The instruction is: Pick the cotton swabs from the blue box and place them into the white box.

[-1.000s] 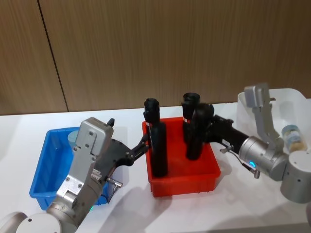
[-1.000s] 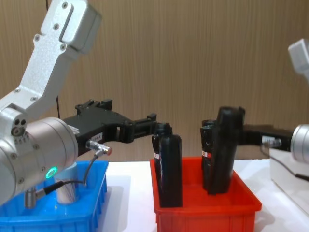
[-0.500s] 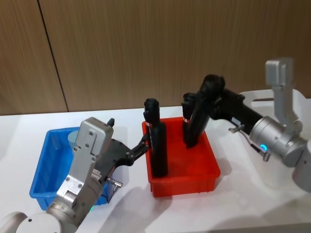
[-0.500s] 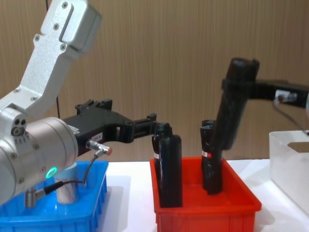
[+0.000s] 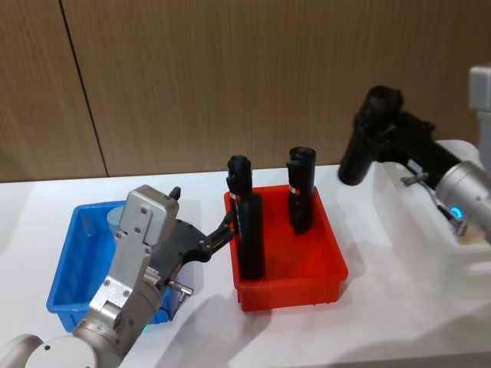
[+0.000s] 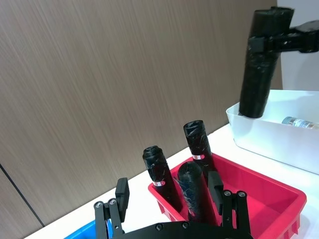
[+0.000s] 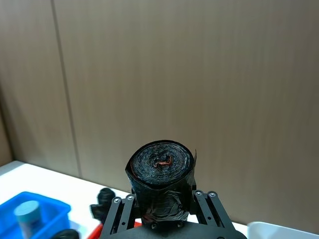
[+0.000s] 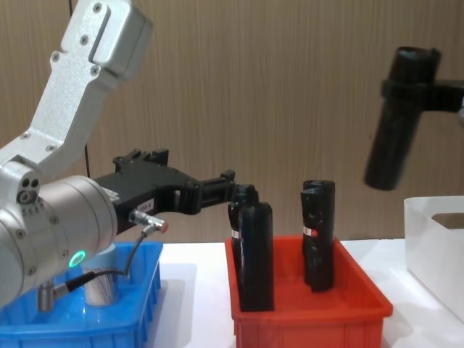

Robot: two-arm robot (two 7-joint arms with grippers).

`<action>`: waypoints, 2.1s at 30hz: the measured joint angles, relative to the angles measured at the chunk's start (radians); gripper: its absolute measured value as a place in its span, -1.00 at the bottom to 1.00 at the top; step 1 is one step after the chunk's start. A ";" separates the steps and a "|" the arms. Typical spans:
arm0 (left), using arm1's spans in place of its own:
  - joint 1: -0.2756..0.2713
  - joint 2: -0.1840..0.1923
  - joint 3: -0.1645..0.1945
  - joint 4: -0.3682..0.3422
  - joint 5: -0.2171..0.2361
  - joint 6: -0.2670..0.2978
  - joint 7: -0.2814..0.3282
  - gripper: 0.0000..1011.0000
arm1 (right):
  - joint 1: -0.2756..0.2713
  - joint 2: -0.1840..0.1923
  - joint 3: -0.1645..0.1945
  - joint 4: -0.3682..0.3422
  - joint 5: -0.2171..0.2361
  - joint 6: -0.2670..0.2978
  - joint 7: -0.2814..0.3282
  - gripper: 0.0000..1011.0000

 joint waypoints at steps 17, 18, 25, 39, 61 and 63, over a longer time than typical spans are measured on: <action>0.000 0.000 0.000 0.000 0.000 0.000 0.000 0.99 | -0.024 0.072 0.070 0.003 -0.026 0.026 -0.092 -0.04; 0.000 0.000 0.000 0.000 0.000 0.000 0.000 0.99 | -0.024 0.075 0.073 0.008 -0.026 0.028 -0.095 -0.04; 0.000 0.000 0.000 0.000 0.000 0.000 0.000 0.99 | -0.021 0.088 0.087 0.047 -0.031 0.041 -0.104 -0.04; 0.000 0.000 0.000 0.000 0.000 0.000 0.000 0.99 | 0.006 0.094 0.093 0.154 -0.046 0.064 -0.101 -0.04; 0.000 0.000 0.000 0.000 0.000 0.000 0.000 0.99 | 0.045 0.086 0.083 0.290 -0.079 0.079 -0.079 0.51; 0.000 0.000 0.000 0.000 0.000 0.000 0.000 0.99 | 0.045 0.087 0.083 0.293 -0.079 0.078 -0.077 0.58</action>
